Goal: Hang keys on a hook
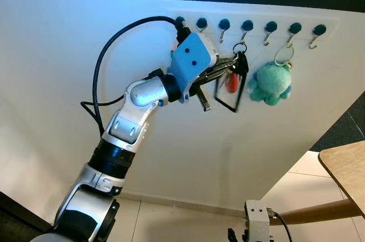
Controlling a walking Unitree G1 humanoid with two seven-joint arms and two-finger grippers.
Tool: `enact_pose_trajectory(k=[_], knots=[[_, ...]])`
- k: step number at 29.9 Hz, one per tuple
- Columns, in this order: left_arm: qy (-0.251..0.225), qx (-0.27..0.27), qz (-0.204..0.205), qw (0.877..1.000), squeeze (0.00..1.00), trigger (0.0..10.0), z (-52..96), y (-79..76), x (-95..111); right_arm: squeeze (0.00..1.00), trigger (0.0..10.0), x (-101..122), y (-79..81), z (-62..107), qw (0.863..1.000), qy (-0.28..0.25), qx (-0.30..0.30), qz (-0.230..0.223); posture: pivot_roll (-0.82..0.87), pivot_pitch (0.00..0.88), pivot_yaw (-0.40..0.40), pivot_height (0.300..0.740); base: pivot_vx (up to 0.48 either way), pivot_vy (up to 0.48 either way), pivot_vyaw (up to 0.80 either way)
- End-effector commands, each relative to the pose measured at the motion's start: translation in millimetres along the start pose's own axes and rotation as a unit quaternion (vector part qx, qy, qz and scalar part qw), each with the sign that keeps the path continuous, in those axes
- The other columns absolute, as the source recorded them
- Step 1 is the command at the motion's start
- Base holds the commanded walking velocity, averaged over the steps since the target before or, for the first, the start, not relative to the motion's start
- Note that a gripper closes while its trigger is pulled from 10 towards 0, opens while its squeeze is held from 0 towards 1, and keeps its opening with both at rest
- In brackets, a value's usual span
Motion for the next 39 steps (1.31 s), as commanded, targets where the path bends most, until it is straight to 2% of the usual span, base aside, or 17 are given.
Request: enact_pose_trajectory(k=[1,4,9,14,17,20,21,24,25,26,27,30,31,32,35,39], knots=[[-0.003,-0.004,-0.002,1.0,0.0,10.0,-5.8,-1.8,3,0.0,10.0,5,4.0,-0.9,1.0,-0.013,0.007,0.004,0.05,0.064,-0.006,0.74,0.0,0.0,0.0],[-0.002,-0.008,0.001,1.0,0.0,10.0,-12.0,-1.5,3,0.0,10.0,26,15.9,-3.8,0.997,-0.057,0.038,0.041,0.05,0.065,-0.004,0.74,0.0,0.0,0.0],[0.006,-0.001,0.001,1.0,0.0,10.0,-18.3,3.7,-1,0.0,10.0,47,23.1,-5.7,0.992,-0.099,0.054,0.05,0.05,0.065,0.001,0.74,0.0,0.0,0.0],[0.01,0.014,-0.001,1.0,0.0,10.0,-22.5,11.4,-2,0.0,10.0,52,24.0,-6.5,0.992,-0.107,0.053,0.047,0.04,0.062,0.001,0.74,0.0,0.0,0.0],[0.014,0.036,-0.005,0.999,0.0,10.0,-23.5,21.6,-2,0.0,10.0,54,25.2,-6.1,0.991,-0.113,0.055,0.047,0.04,0.061,0.001,0.74,0.0,0.0,0.0],[0.013,0.056,-0.008,0.998,0.0,10.0,-21.7,32.2,-1,0.0,10.0,66,34.6,-1.8,0.98,-0.164,0.08,0.075,0.04,0.06,0.001,0.74,0.0,0.0,0.0],[0.013,0.056,-0.008,0.998,0.0,10.0,-21.7,32.2,-1,0.0,10.0,66,34.6,-1.8,0.98,-0.164,0.08,0.075,0.04,0.06,0.001,0.74,0.0,0.0,0.0],[0.009,0.064,-0.011,0.998,0.0,10.0,-19.2,38.4,0,0.0,10.0,87,42.8,8.6,0.957,-0.251,0.107,0.096,0.05,0.058,-0.002,0.74,0.0,0.0,0.0],[0.004,0.064,-0.012,0.998,0.0,10.0,-17.9,39.7,2,0.0,10.0,102,45.4,17.2,0.94,-0.305,0.12,0.099,0.05,0.057,-0.003,0.74,0.0,0.0,0.0],[0.004,0.064,-0.012,0.998,0.0,10.0,-17.9,39.7,2,0.0,10.0,102,45.4,17.2,0.94,-0.305,0.12,0.099,0.05,0.057,-0.003,0.74,0.0,0.0,0.0],[0.002,0.063,-0.012,0.998,0.0,10.0,-17.5,39.9,3,0.0,10.0,106,46.2,20.4,0.933,-0.322,0.124,0.1,0.05,0.057,-0.003,0.74,0.0,0.0,0.0],[-0.009,0.046,-0.01,0.999,0.0,10.0,-16.7,37.1,6,0.0,10.0,118,48.6,34.6,0.909,-0.376,0.141,0.112,0.05,0.055,-0.003,0.74,0.0,0.0,0.0],[-0.015,0.031,-0.007,0.999,0.0,10.0,-17.0,32.7,7,0.0,10.0,121,47.7,43.5,0.896,-0.401,0.144,0.122,0.05,0.054,-0.002,0.74,0.0,0.0,0.0],[-0.015,0.031,-0.007,0.999,0.0,10.0,-17.0,32.7,7,0.0,10.0,121,47.7,43.5,0.896,-0.401,0.144,0.122,0.05,0.054,-0.002,0.74,0.0,0.0,0.0],[-0.023,0.005,0.001,1.0,0.0,10.0,-17.7,22.6,7,0.0,10.0,125,43.5,52.9,0.885,-0.425,0.135,0.131,0.04,0.052,0.0,0.74,0.0,0.0,0.0],[-0.026,-0.004,0.006,1.0,0.0,10.0,-18.2,18.2,7,0.0,10.0,126,41.4,55.2,0.883,-0.431,0.13,0.131,0.04,0.052,0.0,0.74,0.0,0.0,0.0]])
Point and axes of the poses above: a point about 5 cm out from each wrist's last joint towards the gripper, its own z axis pointing back from the gripper into the wrist, its own x axis along the axis of the wrist's last joint, y = z × x, the point moved 3 cm from there along -z, pointing out of the wrist towards the gripper, and after that the axes turned 8 degrees about z, right-handed, at the moved point
